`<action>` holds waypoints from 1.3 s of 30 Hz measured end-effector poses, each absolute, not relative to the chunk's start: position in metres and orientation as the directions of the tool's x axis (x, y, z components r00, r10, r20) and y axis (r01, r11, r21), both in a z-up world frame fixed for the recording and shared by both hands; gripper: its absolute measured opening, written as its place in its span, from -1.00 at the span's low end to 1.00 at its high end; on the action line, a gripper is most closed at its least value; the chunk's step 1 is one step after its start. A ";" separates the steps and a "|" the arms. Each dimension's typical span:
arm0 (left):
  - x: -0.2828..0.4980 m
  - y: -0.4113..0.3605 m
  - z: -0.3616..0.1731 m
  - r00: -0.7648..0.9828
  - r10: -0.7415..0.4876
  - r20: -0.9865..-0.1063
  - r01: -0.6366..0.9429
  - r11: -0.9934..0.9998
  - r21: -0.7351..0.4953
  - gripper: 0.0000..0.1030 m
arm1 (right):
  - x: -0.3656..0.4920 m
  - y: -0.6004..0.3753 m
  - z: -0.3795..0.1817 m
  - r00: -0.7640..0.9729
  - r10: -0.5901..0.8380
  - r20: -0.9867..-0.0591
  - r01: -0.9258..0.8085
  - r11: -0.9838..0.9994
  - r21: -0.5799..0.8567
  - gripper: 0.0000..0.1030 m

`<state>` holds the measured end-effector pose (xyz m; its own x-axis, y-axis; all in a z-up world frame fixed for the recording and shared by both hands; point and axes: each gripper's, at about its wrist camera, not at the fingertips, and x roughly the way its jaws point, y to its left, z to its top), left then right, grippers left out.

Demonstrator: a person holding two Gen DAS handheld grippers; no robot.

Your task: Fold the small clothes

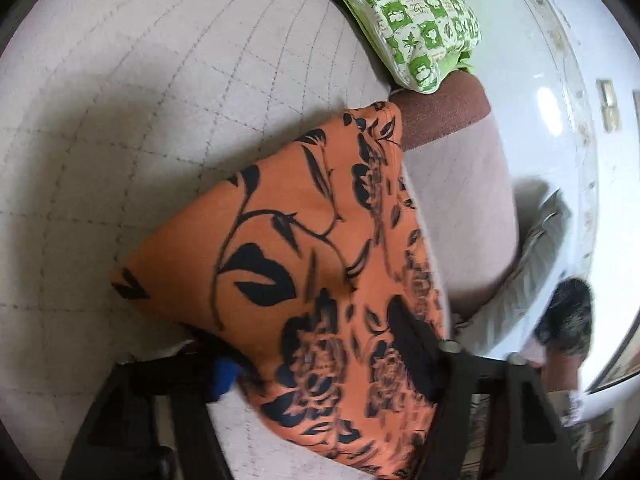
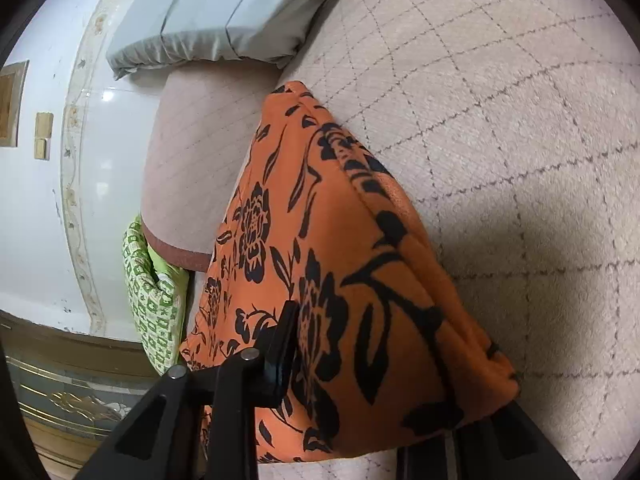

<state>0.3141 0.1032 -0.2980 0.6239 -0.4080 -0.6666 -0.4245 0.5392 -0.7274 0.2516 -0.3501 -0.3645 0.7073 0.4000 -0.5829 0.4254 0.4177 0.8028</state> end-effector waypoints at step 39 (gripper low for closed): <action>0.274 0.093 -0.294 0.586 -0.479 -0.654 -0.315 0.608 -0.728 0.62 | 0.187 -0.395 -0.312 0.690 0.327 -0.646 0.402 0.569 0.718 -0.54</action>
